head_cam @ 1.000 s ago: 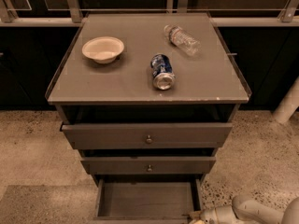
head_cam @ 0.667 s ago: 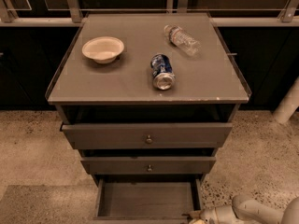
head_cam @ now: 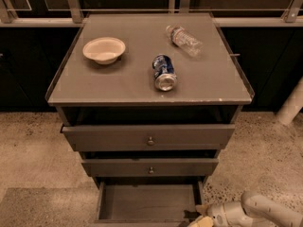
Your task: Open bottom drawer
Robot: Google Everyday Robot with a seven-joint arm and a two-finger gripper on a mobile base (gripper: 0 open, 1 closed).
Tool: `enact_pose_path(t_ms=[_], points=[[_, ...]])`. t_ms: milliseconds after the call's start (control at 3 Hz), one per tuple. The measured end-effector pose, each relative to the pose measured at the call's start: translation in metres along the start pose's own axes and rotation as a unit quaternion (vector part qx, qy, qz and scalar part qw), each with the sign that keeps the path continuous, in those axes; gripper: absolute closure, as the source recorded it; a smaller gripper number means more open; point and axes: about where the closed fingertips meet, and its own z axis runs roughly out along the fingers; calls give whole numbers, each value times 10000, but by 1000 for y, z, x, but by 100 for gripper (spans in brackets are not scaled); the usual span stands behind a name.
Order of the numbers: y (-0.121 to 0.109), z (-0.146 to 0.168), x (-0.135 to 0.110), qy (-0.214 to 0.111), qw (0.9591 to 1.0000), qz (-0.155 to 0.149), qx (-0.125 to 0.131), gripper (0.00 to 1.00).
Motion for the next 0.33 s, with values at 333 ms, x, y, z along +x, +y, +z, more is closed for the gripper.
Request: enact_pose_path(t_ms=[333], points=[[1,-7,-8,-12,10000,-67,54,0]])
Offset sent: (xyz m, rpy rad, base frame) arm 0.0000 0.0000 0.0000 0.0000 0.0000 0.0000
